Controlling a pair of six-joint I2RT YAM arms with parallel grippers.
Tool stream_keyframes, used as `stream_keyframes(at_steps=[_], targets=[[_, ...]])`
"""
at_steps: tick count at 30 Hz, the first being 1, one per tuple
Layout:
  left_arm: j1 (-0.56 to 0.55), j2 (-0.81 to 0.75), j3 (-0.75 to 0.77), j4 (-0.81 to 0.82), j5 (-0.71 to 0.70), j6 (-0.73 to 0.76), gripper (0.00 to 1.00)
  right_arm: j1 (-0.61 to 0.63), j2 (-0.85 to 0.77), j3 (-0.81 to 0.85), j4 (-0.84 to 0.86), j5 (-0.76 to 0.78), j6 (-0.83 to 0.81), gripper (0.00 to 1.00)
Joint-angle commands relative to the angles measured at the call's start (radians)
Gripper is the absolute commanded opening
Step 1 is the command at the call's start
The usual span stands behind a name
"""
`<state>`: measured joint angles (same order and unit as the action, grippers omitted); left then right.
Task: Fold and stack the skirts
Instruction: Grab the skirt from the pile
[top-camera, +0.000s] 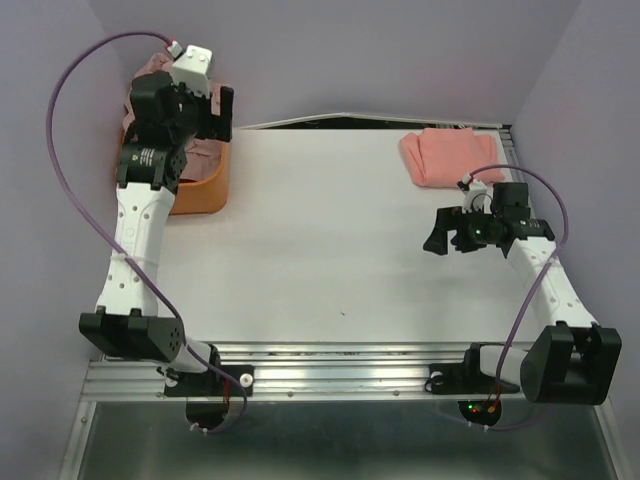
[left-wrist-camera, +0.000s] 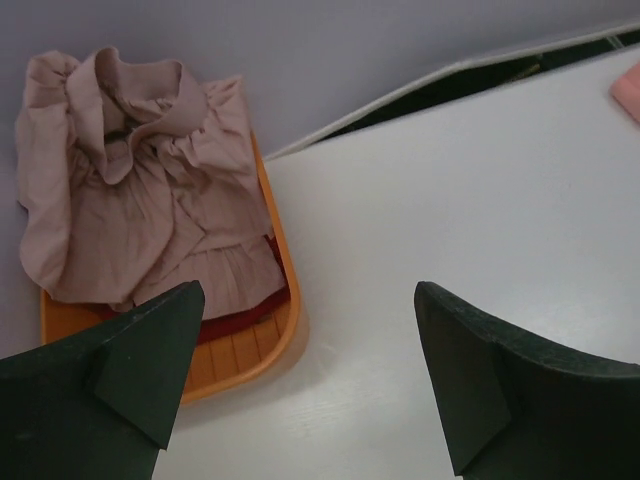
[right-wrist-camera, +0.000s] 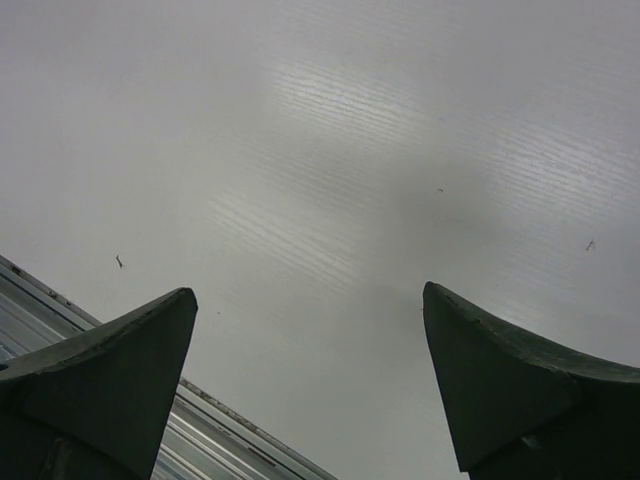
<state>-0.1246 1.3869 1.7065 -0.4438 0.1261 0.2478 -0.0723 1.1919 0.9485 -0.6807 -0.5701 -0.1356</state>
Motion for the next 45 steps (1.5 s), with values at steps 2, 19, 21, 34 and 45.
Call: stream_keyframes(at_steps=[2, 19, 21, 34, 45], targets=[[0.089, 0.173, 0.249, 0.03, 0.058, -0.102, 0.98, -0.001, 0.02, 0.006, 0.049, -0.016, 0.007, 1.0], [0.378, 0.599, 0.446, 0.402, 0.124, -0.324, 0.85, -0.001, 0.12, 0.027, 0.079, -0.042, 0.024, 1.0], [0.387, 0.639, 0.44, 0.434, 0.17, -0.372, 0.79, -0.001, 0.13, 0.016, 0.087, -0.039, 0.018, 1.0], [0.388, 0.823, 0.43, 0.608, 0.115, -0.68, 0.69, -0.001, 0.228, 0.009, 0.101, 0.016, 0.021, 1.0], [0.388, 0.912, 0.453, 0.652, -0.02, -0.728, 0.69, -0.001, 0.275, 0.012, 0.109, 0.044, 0.033, 1.0]])
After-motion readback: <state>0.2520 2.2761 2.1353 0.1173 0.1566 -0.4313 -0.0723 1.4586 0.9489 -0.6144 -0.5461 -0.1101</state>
